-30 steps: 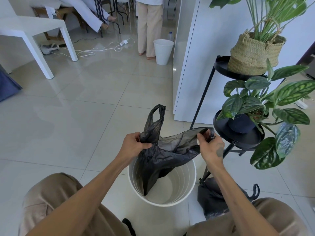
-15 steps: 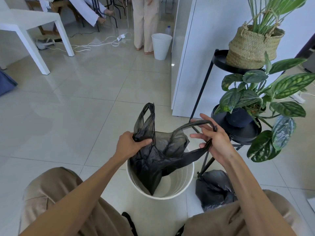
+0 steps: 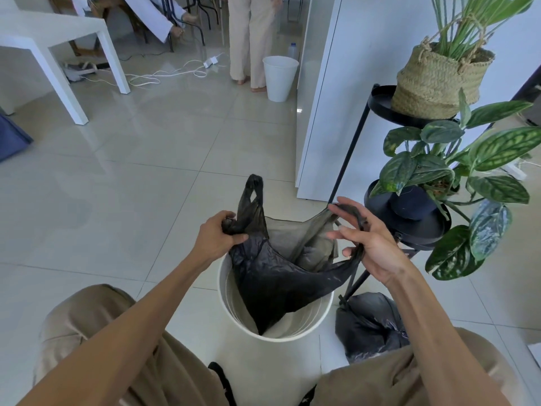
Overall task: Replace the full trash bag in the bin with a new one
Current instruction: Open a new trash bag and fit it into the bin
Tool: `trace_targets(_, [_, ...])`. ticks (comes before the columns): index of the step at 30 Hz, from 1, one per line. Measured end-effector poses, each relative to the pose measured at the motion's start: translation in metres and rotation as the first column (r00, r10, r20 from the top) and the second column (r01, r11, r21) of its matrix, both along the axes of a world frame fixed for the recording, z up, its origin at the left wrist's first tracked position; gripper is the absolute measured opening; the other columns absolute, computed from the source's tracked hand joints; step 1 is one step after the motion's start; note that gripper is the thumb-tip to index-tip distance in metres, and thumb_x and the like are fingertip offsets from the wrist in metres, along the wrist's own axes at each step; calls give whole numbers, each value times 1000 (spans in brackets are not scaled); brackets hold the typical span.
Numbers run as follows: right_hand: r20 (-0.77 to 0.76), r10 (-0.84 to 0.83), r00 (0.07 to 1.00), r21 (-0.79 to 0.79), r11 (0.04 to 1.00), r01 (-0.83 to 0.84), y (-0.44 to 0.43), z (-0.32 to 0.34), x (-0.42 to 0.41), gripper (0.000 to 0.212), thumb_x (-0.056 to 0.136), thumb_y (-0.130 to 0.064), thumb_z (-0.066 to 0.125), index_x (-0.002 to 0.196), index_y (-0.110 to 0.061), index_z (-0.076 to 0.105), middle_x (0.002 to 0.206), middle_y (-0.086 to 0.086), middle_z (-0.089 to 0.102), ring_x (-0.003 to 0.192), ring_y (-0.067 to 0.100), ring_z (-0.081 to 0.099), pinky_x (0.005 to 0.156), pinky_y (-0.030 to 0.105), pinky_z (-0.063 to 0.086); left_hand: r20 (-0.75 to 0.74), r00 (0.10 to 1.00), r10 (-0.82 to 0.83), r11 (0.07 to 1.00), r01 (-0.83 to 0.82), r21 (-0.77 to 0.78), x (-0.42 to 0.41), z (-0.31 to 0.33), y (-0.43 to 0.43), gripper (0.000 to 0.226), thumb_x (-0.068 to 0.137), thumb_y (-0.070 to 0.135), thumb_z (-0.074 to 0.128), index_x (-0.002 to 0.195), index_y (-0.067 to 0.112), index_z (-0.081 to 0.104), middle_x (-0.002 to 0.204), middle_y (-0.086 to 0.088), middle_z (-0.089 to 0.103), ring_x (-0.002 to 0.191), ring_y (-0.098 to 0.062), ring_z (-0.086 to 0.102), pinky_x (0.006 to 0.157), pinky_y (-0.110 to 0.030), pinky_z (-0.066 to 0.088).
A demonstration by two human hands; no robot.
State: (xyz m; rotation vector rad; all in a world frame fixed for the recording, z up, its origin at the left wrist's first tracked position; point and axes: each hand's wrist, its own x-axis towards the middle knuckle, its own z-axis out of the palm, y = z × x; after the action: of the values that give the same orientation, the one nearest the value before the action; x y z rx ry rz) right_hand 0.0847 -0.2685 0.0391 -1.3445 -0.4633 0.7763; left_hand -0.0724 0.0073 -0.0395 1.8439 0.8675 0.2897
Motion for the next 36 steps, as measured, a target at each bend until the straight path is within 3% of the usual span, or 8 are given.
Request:
trace_targets(4, [30,-16,999,-14,1000,17,6,-7,-9,45,92,-1,62,133,-20,59,141,1,54,109,27,70,53,25,54,-22,999,-25,998,26,58,-6,19,1,103,71,31,91,155,28,32,132,-4,57,122,-23,54,100,-36,45])
trace_targets(7, [21,-42,999,-3,999,42,11,-10,-12,40,93,-7,64,130,-19,61,141,3,52,109,27,69,56,26,56,308,948,82,925,-188,332,-7,52,-20,84,83,37,80,153,23,35,141,-2,54,130,-17,51,107,-39,44])
trace_targets(10, [-17,-67,998,3,998,68,16,-12,-13,38,92,-6,65,129,-18,63,138,4,54,102,26,69,55,25,55,541,837,-89,817,-249,521,4,88,-54,47,91,15,68,135,11,53,130,-5,62,119,-20,59,102,-34,46])
trace_targets(14, [-71,-113,991,28,993,115,17,-12,-13,36,93,-5,61,128,-12,63,115,14,57,79,16,66,48,24,46,42,883,-468,609,288,739,35,71,-75,21,89,6,51,105,10,64,91,-5,70,80,-28,63,74,-41,54])
trace_targets(20, [-42,-171,984,-45,985,169,2,-13,-10,39,92,-3,64,130,-13,62,125,10,57,68,14,60,42,21,36,-666,666,-336,325,746,582,57,43,-44,31,104,35,41,122,17,60,105,-12,69,94,-34,66,73,-37,45])
trace_targets(28, [373,-199,906,-407,843,352,3,-14,4,62,83,-20,78,140,-25,54,128,2,64,83,15,56,73,31,48,-845,527,-94,314,821,477,33,39,-26,64,90,59,58,139,19,51,135,-9,57,121,-29,59,89,-41,51])
trace_targets(32, [661,144,737,-606,682,410,27,-5,9,66,85,-29,71,146,-20,47,138,6,58,120,27,57,99,35,46,-897,409,-168,333,880,339,20,39,-34,80,83,59,68,143,14,41,135,-12,56,118,-32,60,89,-43,51])
trace_targets(36, [719,368,589,-674,578,461,59,9,-4,72,91,-31,60,153,-22,23,133,10,57,112,33,59,87,37,48,-908,349,-232,335,905,262,18,37,-45,86,81,69,63,145,17,40,131,-12,59,114,-35,61,85,-41,47])
